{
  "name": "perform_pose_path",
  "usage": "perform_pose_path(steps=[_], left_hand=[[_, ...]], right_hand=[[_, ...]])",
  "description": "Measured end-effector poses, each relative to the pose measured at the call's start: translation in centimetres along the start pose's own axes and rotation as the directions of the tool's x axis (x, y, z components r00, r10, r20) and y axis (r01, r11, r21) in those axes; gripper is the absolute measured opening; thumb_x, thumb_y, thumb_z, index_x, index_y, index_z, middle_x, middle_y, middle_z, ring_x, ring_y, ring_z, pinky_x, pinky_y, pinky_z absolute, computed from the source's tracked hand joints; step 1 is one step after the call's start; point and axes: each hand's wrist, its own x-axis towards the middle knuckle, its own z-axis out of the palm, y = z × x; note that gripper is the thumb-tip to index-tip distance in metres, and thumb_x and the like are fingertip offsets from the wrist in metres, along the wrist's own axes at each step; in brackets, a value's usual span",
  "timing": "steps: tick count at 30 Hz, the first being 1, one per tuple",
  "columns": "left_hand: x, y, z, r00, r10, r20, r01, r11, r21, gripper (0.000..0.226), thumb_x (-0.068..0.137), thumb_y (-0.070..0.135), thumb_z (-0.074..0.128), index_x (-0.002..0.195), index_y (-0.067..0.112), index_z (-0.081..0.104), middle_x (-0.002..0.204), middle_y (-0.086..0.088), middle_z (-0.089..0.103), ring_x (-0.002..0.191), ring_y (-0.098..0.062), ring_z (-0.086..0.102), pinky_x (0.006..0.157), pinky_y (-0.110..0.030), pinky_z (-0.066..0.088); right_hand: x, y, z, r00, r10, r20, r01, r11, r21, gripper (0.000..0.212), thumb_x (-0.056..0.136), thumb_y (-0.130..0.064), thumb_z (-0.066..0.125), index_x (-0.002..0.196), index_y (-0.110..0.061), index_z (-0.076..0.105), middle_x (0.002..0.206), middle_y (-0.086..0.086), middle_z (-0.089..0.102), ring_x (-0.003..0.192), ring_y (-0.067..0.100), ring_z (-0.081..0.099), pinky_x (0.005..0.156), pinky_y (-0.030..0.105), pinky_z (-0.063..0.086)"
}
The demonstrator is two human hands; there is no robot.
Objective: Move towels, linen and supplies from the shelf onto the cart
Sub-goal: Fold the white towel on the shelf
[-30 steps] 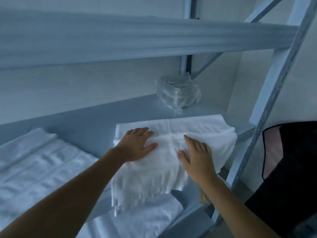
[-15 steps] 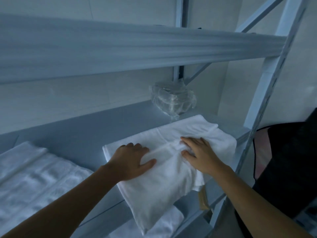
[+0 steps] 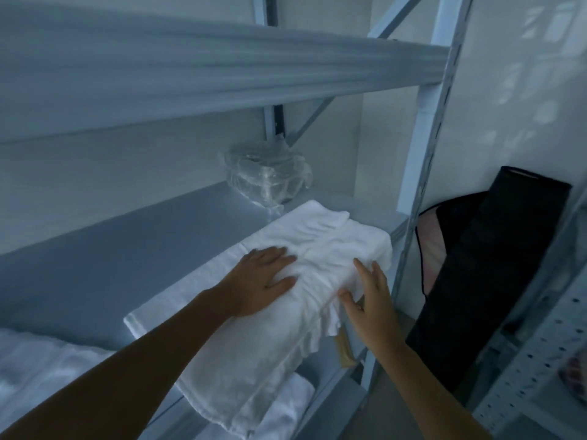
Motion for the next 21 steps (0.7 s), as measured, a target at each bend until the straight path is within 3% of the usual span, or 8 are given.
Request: perform_pose_path(steps=[4, 7, 9, 12, 15, 17, 21], left_hand=[[0.2, -0.1, 0.2, 0.997, -0.057, 0.050, 0.058, 0.998, -0.016, 0.073, 0.089, 0.075, 0.016, 0.154, 0.041, 0.021, 0.164, 0.013, 0.016, 0.151, -0.007, 0.009, 0.123, -0.038, 0.000], [0.0, 0.9, 0.3, 0.989, -0.146, 0.033, 0.146, 0.989, -0.005, 0.075, 0.088, 0.075, 0.015, 0.154, 0.040, 0.021, 0.164, 0.011, 0.016, 0.151, -0.010, 0.009, 0.123, -0.044, 0.003], [-0.5, 2.1, 0.4, 0.970, -0.242, 0.028, 0.242, 0.970, 0.015, 0.070, 0.093, 0.071, 0.018, 0.155, 0.038, 0.021, 0.165, 0.009, 0.015, 0.151, -0.012, 0.007, 0.123, -0.046, 0.003], [-1.9, 4.4, 0.1, 0.948, -0.317, 0.026, 0.313, 0.944, 0.106, 0.081, 0.085, 0.076, 0.004, 0.153, 0.037, 0.024, 0.163, 0.006, 0.020, 0.150, -0.018, 0.017, 0.121, -0.047, 0.014], [-1.6, 5.3, -1.5, 0.961, -0.260, -0.097, 0.272, 0.952, 0.143, 0.084, 0.080, 0.074, 0.001, 0.138, 0.036, 0.049, 0.142, 0.006, 0.051, 0.126, -0.021, 0.049, 0.104, -0.038, 0.037], [0.0, 4.5, -2.5, 0.971, -0.195, -0.140, 0.206, 0.976, 0.069, 0.079, 0.082, 0.071, 0.007, 0.132, 0.033, 0.056, 0.128, 0.005, 0.060, 0.115, -0.021, 0.057, 0.098, -0.034, 0.042], [3.0, 3.0, -1.4, 0.988, -0.151, -0.026, 0.151, 0.988, -0.017, 0.081, 0.082, 0.073, 0.010, 0.148, 0.036, 0.038, 0.158, 0.005, 0.033, 0.145, -0.018, 0.030, 0.118, -0.038, 0.021]], right_hand=[[-0.9, -0.4, 1.1, 0.992, 0.122, 0.034, -0.126, 0.958, 0.259, 0.074, 0.094, -0.039, 0.060, 0.155, -0.034, 0.017, 0.157, -0.003, 0.027, 0.144, 0.013, 0.030, 0.115, 0.046, 0.035], [-0.2, -1.1, 1.3, 0.992, 0.127, 0.005, -0.122, 0.941, 0.316, 0.068, 0.096, -0.042, 0.054, 0.154, -0.035, 0.020, 0.158, -0.005, 0.023, 0.146, 0.013, 0.025, 0.118, 0.046, 0.030], [0.9, -1.3, 1.2, 0.994, 0.110, 0.010, -0.109, 0.961, 0.254, 0.062, 0.097, -0.044, 0.052, 0.152, -0.038, 0.026, 0.162, 0.000, 0.014, 0.150, 0.016, 0.014, 0.120, 0.046, 0.024], [3.1, -1.4, 0.7, 0.994, 0.099, 0.042, -0.101, 0.993, 0.060, 0.058, 0.094, -0.047, 0.056, 0.148, -0.040, 0.037, 0.164, 0.007, 0.000, 0.151, 0.027, 0.007, 0.120, 0.048, 0.022], [4.6, -0.9, -0.1, 0.993, 0.103, 0.064, -0.100, 0.993, -0.056, 0.057, 0.091, -0.053, 0.058, 0.144, -0.041, 0.042, 0.164, 0.005, -0.003, 0.149, 0.033, 0.009, 0.117, 0.050, 0.026], [5.1, -0.2, -0.9, 0.995, 0.077, 0.062, -0.073, 0.996, -0.059, 0.062, 0.089, -0.056, 0.058, 0.146, -0.041, 0.039, 0.164, 0.001, 0.000, 0.149, 0.030, 0.011, 0.115, 0.049, 0.030], [4.8, 1.3, -1.7, 0.997, 0.062, 0.040, -0.065, 0.995, 0.071, 0.075, 0.087, -0.055, 0.062, 0.151, -0.037, 0.027, 0.164, -0.001, 0.007, 0.150, 0.021, 0.014, 0.114, 0.045, 0.034]])
